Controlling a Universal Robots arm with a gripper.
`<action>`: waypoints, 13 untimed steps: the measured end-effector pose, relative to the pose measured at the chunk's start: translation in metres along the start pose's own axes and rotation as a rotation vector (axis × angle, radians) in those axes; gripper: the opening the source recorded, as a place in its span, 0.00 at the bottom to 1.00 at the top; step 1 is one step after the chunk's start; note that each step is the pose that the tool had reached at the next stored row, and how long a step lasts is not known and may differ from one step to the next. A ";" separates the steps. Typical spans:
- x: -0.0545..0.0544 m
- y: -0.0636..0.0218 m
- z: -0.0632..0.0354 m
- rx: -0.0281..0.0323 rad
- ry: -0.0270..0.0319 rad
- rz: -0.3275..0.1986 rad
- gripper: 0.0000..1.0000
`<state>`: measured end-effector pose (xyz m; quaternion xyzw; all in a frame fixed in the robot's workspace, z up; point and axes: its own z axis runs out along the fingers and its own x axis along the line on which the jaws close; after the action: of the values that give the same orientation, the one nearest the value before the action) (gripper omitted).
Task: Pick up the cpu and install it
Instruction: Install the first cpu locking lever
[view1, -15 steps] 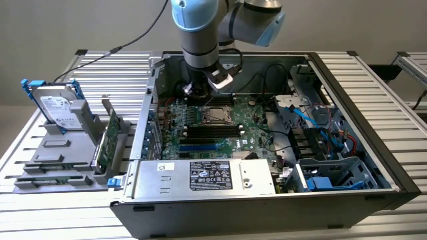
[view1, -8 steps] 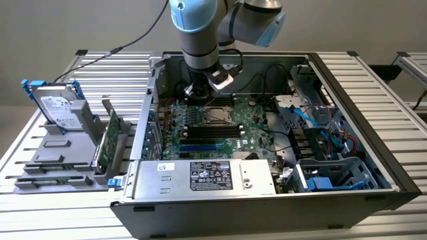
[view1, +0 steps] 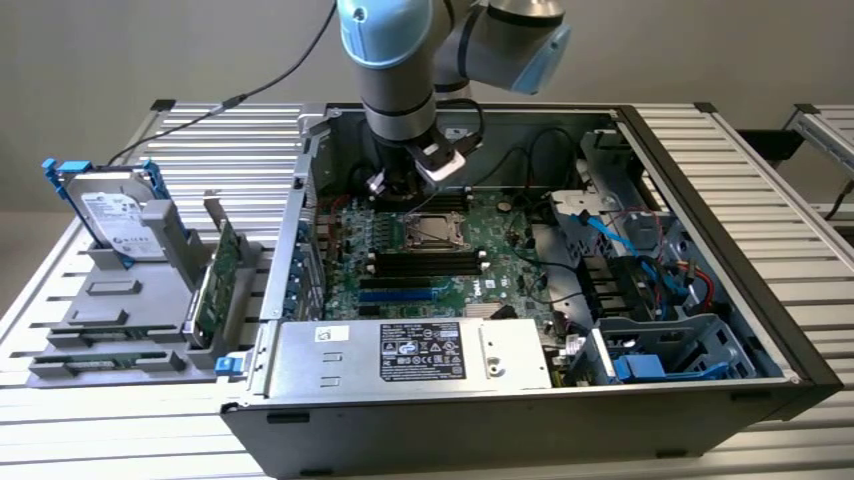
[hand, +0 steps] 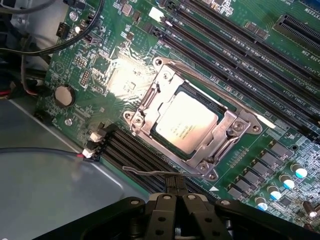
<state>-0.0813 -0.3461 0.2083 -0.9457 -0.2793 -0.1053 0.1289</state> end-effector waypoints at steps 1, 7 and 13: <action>0.000 -0.0001 0.0001 -0.0016 -0.0011 -0.001 0.11; -0.002 -0.0002 0.0015 -0.0084 -0.0069 -0.005 0.11; -0.002 0.0002 0.0035 -0.0093 -0.0064 -0.015 0.11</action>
<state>-0.0827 -0.3463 0.2043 -0.9445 -0.2861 -0.1045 0.1228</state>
